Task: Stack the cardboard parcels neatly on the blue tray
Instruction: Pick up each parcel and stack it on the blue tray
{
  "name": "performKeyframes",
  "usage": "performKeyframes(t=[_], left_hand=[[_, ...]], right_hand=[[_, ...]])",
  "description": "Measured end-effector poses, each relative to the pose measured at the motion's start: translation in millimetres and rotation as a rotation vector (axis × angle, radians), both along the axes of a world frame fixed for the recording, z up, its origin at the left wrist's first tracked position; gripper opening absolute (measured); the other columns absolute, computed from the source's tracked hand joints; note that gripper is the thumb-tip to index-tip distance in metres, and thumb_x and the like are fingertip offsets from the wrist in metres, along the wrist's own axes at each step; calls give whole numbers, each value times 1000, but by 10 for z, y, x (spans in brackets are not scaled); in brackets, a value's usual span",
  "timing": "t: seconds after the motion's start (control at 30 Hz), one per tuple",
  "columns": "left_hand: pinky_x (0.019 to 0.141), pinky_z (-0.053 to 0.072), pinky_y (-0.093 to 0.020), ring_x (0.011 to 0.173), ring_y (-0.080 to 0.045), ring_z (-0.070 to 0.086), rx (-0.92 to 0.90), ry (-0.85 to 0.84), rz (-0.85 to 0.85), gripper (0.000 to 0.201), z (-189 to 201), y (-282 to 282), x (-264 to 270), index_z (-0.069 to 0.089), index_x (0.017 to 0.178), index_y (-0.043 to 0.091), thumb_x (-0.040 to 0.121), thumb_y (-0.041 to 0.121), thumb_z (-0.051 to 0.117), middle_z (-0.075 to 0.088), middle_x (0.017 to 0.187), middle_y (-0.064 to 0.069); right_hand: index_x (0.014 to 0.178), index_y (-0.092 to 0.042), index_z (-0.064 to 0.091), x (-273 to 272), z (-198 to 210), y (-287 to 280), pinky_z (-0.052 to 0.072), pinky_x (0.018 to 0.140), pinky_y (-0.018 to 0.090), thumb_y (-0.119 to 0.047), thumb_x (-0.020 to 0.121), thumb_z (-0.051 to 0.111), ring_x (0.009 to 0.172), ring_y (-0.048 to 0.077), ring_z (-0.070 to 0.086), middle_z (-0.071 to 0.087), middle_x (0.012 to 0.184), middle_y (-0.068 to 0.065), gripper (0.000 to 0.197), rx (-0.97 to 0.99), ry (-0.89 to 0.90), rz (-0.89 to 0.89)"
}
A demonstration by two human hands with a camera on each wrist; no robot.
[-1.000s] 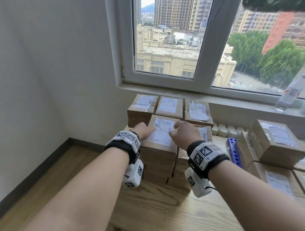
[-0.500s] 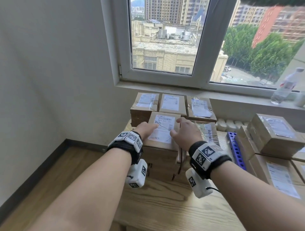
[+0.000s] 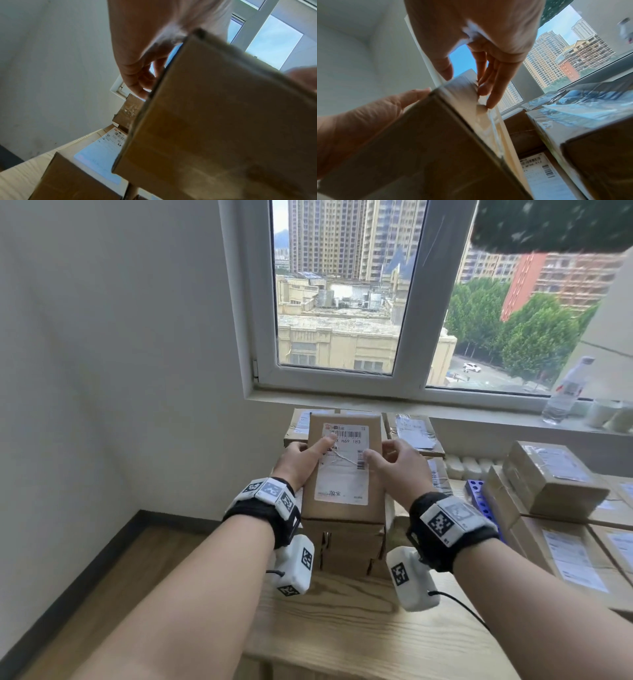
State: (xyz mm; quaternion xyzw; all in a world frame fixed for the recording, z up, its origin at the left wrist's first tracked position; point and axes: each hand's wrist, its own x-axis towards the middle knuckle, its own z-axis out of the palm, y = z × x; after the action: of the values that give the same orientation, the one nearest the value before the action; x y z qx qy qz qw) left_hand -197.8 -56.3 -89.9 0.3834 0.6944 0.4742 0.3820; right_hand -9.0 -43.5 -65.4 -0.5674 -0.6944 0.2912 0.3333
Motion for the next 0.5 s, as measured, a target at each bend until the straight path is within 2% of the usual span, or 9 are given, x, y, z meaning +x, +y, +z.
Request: performKeyframes(t=[0.1,0.17,0.27,0.33,0.4,0.43,0.5], left_hand=[[93,53,-48,101,-25,67,70,-89,-43,95,152,-194,177,47,114,25,42,85,67,67,112,-4],[92,54,-48,101,-25,67,100,-129,-88,93,213,-280,283,44,115,24,45,81,67,65,113,-7],[91,54,-47,101,-25,66,127,-134,-168,88,236,-375,463,41,120,22,56,76,67,64,114,-8],[92,54,-47,101,-23,66,160,-162,-195,83,186,-404,604,41,121,19,61,70,67,64,114,-8],[91,55,-47,101,-23,66,194,-193,-214,82,111,-428,762,42,120,18,61,68,70,63,115,-9],[90,55,-47,101,-23,67,211,-202,-225,83,76,-437,844,43,118,18,58,69,70,63,115,-9],[89,56,-47,101,-23,67,233,-213,-243,84,39,-452,1002,45,114,20,53,72,70,64,114,-9]], right_hand=[[117,-18,56,119,-15,-114,54,77,34,-46,91,62,93,18,63,63,101,0,39,14,80,-45],[118,-19,55,224,-39,-192,57,80,39,-48,90,62,91,18,64,63,98,-2,40,15,121,-70],[111,-24,55,419,-63,-341,59,79,45,-60,80,59,89,19,67,65,98,-1,47,23,178,-125],[109,-24,54,578,-84,-447,57,73,37,-56,84,60,84,14,66,64,94,-5,41,53,205,-169],[110,-24,52,749,-117,-558,50,65,26,-47,93,59,80,5,60,61,94,-7,29,80,199,-196],[111,-24,52,835,-137,-605,47,64,23,-46,94,57,82,5,59,60,97,-6,28,88,206,-207],[119,-21,53,986,-184,-677,48,67,23,-50,94,56,91,11,61,61,106,-3,39,70,256,-208]])
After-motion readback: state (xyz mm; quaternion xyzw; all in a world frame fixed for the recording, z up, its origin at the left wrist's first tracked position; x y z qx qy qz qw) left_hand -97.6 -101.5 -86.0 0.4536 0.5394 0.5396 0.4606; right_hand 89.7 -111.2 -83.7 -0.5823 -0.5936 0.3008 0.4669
